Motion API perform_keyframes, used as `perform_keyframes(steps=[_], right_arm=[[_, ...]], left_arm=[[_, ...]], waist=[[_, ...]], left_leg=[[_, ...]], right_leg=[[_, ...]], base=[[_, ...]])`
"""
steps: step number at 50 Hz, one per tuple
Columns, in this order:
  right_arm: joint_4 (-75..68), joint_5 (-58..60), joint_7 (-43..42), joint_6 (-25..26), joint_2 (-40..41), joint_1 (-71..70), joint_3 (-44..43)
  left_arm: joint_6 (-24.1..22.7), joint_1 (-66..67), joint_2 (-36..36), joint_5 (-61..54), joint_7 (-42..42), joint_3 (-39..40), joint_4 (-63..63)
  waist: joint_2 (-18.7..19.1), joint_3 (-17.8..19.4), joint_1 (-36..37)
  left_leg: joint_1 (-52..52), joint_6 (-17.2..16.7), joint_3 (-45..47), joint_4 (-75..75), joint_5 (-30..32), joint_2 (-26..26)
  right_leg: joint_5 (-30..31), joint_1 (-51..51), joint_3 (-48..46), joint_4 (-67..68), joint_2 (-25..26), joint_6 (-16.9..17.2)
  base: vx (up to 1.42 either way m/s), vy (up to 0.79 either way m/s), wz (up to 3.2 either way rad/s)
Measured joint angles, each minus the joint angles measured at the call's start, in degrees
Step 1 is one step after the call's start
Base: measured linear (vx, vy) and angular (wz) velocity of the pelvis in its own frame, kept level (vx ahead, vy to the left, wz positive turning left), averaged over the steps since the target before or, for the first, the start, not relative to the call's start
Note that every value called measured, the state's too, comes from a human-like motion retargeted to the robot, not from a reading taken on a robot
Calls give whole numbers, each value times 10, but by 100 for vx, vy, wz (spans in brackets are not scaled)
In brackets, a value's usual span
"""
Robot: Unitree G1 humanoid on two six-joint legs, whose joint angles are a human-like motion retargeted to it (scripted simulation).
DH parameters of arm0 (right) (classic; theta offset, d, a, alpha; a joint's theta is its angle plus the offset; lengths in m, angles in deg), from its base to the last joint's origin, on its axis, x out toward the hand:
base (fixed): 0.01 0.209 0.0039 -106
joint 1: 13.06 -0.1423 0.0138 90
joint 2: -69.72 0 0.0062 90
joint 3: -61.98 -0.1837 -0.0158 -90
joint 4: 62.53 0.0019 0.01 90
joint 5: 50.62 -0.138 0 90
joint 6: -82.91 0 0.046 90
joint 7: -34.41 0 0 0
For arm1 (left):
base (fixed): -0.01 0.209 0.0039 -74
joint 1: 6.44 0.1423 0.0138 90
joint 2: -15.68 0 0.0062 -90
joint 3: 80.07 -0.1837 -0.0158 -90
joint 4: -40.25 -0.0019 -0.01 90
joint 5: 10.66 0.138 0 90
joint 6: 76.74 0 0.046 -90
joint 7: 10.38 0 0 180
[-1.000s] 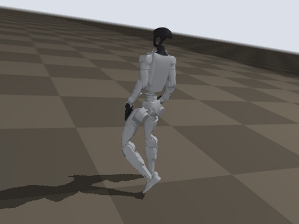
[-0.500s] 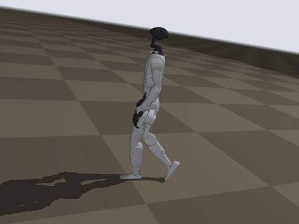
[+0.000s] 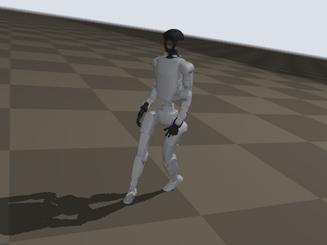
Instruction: Walk run
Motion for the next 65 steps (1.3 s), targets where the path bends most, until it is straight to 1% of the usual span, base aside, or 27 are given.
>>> perform_keyframes(steps=[2,3,5,9,12,15,18,22,25,28,30,32,33,35,38,40,45,48,51,53,55,57,58,59,60,62,65], right_arm=[[-4,-26,17,-3,13,8,-14],[-7,-38,29,-3,19,15,-22],[-15,-52,37,14,18,17,-22],[-46,-12,68,26,3,15,-17],[-50,1,66,22,-9,24,2],[-50,6,55,11,-11,32,19],[-53,29,71,14,-5,28,17],[-70,45,92,21,0,19,23],[-93,45,101,15,4,17,33],[-106,54,107,19,8,20,43],[-104,61,91,27,13,22,49],[-94,53,65,27,11,25,60],[-89,50,58,24,9,21,61],[-75,50,48,17,10,11,60],[-50,45,11,-7,14,12,43],[-30,22,-28,-36,18,20,36],[28,-18,-112,-109,16,37,43],[59,13,-124,-124,5,39,51],[81,56,-110,-111,3,33,54],[85,61,-94,-106,9,25,48],[79,44,-82,-100,15,15,40],[73,25,-82,-88,20,15,42],[71,16,-83,-81,20,17,47],[67,13,-82,-75,18,16,51],[63,11,-80,-69,15,14,53],[49,27,-64,-56,5,6,50],[16,58,-21,-23,-7,-4,46]], left_arm=[[-14,-1,4,17,12,-9,6],[-19,0,7,27,12,-20,13],[-34,-2,12,42,-9,-30,34],[-78,16,18,50,-144,-33,77],[-86,21,16,38,-228,-35,93],[-110,24,21,25,-260,-38,112],[-117,22,26,28,-280,-42,126],[-105,17,16,38,-273,-38,133],[-101,13,8,33,-251,-27,136],[-95,11,8,16,-225,-20,136],[-76,12,14,6,-194,-16,134],[-57,18,21,10,-163,-18,131],[-48,18,28,16,-150,-24,130],[-23,14,43,35,-124,-31,128],[1,6,41,71,-81,-31,109],[11,0,37,81,-72,-42,95],[11,6,36,97,-76,-70,85],[-7,12,39,104,-77,-76,79],[-13,16,39,106,-78,-69,65],[-7,21,32,103,-73,-60,55],[0,24,19,87,-73,-51,44],[3,31,13,52,-92,-51,44],[1,36,13,31,-105,-54,48],[-6,40,16,18,-115,-55,57],[-15,42,19,8,-123,-57,68],[-32,41,23,18,-139,-57,100],[-51,46,23,47,-191,-58,149]], waist=[[21,-11,-2],[28,-17,-2],[15,-24,-11],[-22,-25,25],[-51,-19,71],[-68,-7,115],[-74,5,146],[-92,12,169],[-118,5,185],[-132,-16,197],[-123,-23,182],[-125,-6,139],[-119,-1,120],[-64,-9,106],[-31,-8,111],[-17,-6,104],[-5,8,29],[-10,23,-7],[-9,36,-31],[9,37,-43],[21,27,-45],[24,24,-37],[20,22,-19],[15,26,-5],[9,35,7],[-15,33,16],[-25,35,46]], left_leg=[[-54,-119,50,102,100,41],[-91,-167,88,166,126,78],[-145,-204,194,249,189,129],[-245,-111,272,310,63,146],[-316,-71,334,277,-10,165],[-385,-24,352,196,-74,187],[-435,42,376,85,-100,214],[-466,78,367,-40,-138,184],[-451,81,387,-70,-143,167],[-397,71,437,-74,-142,172],[-400,83,308,-52,-156,126],[-351,90,304,-24,-195,101],[-323,92,306,-25,-208,94],[-283,83,280,-56,-212,145],[-232,74,256,-80,-231,154],[-184,70,260,-123,-227,155],[-82,68,222,-190,-232,118],[-16,49,228,-210,-248,113],[33,11,228,-204,-232,120],[41,-33,220,-175,-176,140],[31,-92,214,-124,-67,156],[3,-159,186,-25,93,147],[-25,-187,183,45,159,138],[-59,-197,189,136,200,136],[-96,-196,198,236,228,138],[-171,-158,222,323,158,140],[-285,-101,246,377,39,157]], right_leg=[[-45,17,45,30,21,-33],[-60,24,28,37,22,-49],[-89,37,-36,50,-15,-65],[-87,79,-92,33,-20,-109],[-86,111,-138,12,-36,-117],[-95,147,-170,-5,-24,-122],[-106,179,-211,-17,-4,-127],[-86,222,-255,-27,9,-122],[-21,246,-258,-11,-3,-86],[135,257,-287,35,-18,-55],[260,247,-264,101,-9,-51],[276,192,-273,310,-35,-47],[276,169,-264,378,-26,-37],[255,127,-229,362,67,-29],[138,60,-158,372,106,-28],[78,9,-164,347,87,-47],[19,-105,-194,202,-1,-11],[-1,-152,-161,107,-15,-9],[-19,-176,-150,48,-16,-17],[0,-176,-176,64,-7,-58],[-27,-172,-233,113,-18,-81],[-45,-141,-162,133,2,-109],[-66,-125,-141,147,27,-141],[-88,-105,-130,159,35,-152],[-109,-83,-125,171,34,-152],[-134,-50,-129,171,17,-169],[-142,3,-137,150,33,-191]], base=[[88,-6,265],[90,-8,297],[72,-7,281],[80,-11,164],[55,-5,107],[68,-14,122],[67,-15,120],[88,-7,87],[109,-4,49],[136,0,30],[132,-3,83],[121,-7,162],[115,-9,147],[98,-12,65],[111,-20,17],[94,-13,82],[103,-26,138],[106,-39,87],[111,-45,47],[121,-48,47],[124,-46,38],[156,-62,-5],[141,-55,-66],[115,-43,-81],[124,-44,-23],[145,-47,31],[116,-33,3]])
